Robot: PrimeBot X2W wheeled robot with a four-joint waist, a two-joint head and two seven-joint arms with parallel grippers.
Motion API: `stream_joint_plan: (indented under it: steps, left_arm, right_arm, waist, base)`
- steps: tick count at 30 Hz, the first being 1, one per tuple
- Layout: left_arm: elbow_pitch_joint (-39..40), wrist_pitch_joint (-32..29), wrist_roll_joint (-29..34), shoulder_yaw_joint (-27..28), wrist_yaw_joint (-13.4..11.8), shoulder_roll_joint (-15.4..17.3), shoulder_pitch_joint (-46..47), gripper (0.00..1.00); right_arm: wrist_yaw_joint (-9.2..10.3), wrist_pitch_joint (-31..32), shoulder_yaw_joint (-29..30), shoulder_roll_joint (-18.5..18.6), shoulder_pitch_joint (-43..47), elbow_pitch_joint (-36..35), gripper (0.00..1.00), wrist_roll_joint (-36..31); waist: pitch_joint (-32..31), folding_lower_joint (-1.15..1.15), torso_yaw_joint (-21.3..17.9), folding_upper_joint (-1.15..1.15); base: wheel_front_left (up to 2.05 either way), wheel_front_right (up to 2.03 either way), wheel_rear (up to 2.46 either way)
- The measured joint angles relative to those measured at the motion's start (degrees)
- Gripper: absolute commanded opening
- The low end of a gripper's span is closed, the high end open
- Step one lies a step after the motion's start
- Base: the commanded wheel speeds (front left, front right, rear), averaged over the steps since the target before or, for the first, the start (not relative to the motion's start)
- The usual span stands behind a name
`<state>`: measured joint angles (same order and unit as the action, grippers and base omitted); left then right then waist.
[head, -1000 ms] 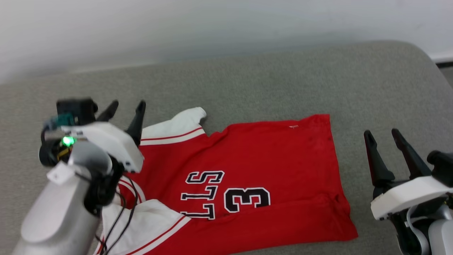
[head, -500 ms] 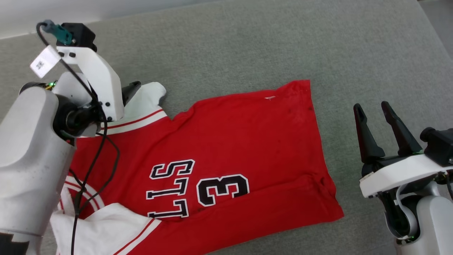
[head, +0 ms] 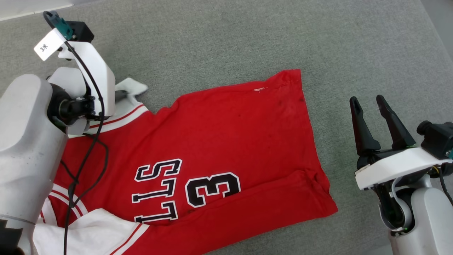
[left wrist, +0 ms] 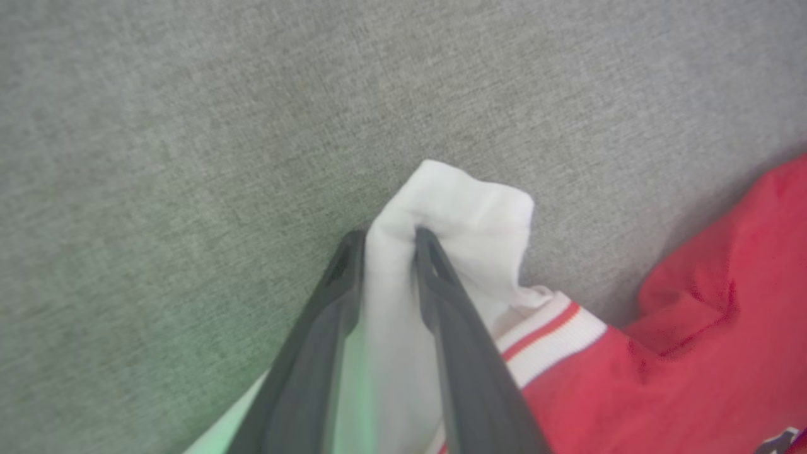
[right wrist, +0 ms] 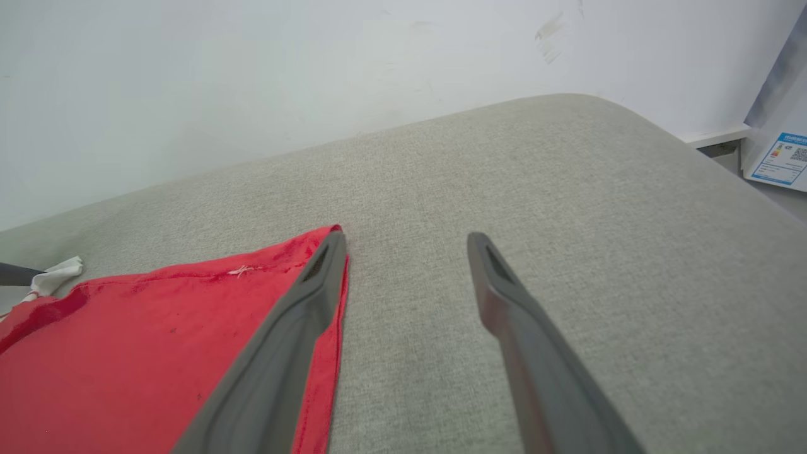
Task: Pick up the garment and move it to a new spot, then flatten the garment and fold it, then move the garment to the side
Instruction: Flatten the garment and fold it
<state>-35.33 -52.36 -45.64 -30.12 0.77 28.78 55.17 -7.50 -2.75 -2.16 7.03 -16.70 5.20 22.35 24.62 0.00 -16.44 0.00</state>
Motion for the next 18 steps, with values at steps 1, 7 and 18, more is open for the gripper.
stream_joint_plan:
  steps: [1,7,18]
  left_arm:
    - [-0.3,-0.1,0.0,0.0,0.0,0.0,0.1,0.0]
    - [-1.6,3.1,0.1,-0.1,0.2,-0.8,-0.2,0.0]
    - [-0.5,10.8,0.6,-0.2,1.9,-4.9,1.8,0.0]
  right_arm:
    - [0.0,0.0,-0.1,0.1,-0.2,0.1,1.0,0.2]
    - [0.0,1.9,-2.0,1.3,-2.7,2.4,1.0,4.3]
    - [0.0,24.2,-7.5,10.4,-17.3,21.4,1.0,14.7]
  waist:
    - [0.0,0.0,0.0,0.0]
    - [-0.9,0.0,0.6,0.0]
    - [-3.2,0.0,6.0,0.0]
  base:
    - [0.0,0.0,0.0]
    - [0.0,0.0,0.0]
    - [0.0,0.0,0.0]
